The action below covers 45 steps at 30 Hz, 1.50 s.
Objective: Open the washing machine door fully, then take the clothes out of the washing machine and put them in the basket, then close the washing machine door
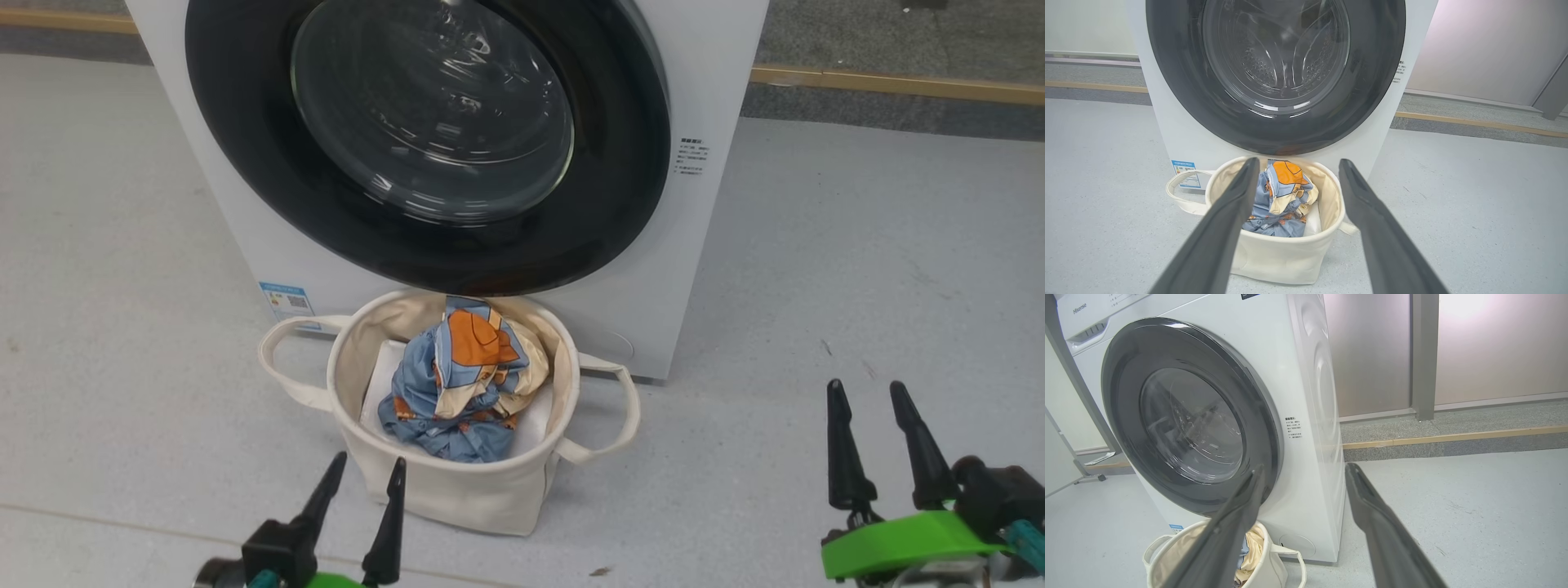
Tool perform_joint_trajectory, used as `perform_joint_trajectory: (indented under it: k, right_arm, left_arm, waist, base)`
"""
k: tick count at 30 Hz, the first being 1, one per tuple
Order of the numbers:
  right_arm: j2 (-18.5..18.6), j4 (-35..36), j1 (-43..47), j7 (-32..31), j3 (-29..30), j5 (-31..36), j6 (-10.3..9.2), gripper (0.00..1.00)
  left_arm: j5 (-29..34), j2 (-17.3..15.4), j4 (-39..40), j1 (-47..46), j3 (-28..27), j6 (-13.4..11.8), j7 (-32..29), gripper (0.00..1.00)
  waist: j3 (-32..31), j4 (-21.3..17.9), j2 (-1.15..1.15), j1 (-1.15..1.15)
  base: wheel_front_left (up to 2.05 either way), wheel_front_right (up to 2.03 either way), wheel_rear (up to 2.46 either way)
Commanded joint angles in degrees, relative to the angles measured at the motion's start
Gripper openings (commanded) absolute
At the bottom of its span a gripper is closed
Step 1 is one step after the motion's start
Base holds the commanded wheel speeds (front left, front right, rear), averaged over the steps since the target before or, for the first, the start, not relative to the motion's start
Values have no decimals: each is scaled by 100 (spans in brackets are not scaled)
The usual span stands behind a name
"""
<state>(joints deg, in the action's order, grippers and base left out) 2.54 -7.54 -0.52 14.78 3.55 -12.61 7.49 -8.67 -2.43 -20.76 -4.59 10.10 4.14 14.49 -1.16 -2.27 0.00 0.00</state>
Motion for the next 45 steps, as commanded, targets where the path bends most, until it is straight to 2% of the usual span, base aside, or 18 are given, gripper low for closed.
perform_joint_trajectory:
  k: [1, 6, 10, 15, 45]
  right_arm:
    - [-1, -8, 0, 0, 3, -1, 0, 0]
    - [-14, -258, 7, -49, -11, -168, 0, 0]
    - [-13, -262, -5, -119, 0, -427, 0, 0]
    - [-11, -280, -28, -204, 13, -745, 0, 0]
    - [0, -376, -169, -697, 87, -2588, 0, 0]
  left_arm:
    - [0, 0, -12, -1, 2, -2, 0, 0]
    - [-168, 3, -240, 15, -46, 4, -83, 0]
    - [-441, 2, -206, 14, -100, 15, -154, 0]
    - [-779, 0, -161, 16, -155, 28, -226, 0]
    - [-2716, -11, 59, -24, -532, 107, -696, 0]
  waist:
    - [12, 12, 0, 0]
    - [16, 18, 0, 1]
    - [8, 25, 0, 13]
    - [23, 33, 0, 1]
    - [53, 83, 0, 0]
  base:
    - [0, 0, 0]
    - [0, 0, 0]
    - [0, 0, 0]
    - [0, 0, 0]
    - [0, 0, 0]
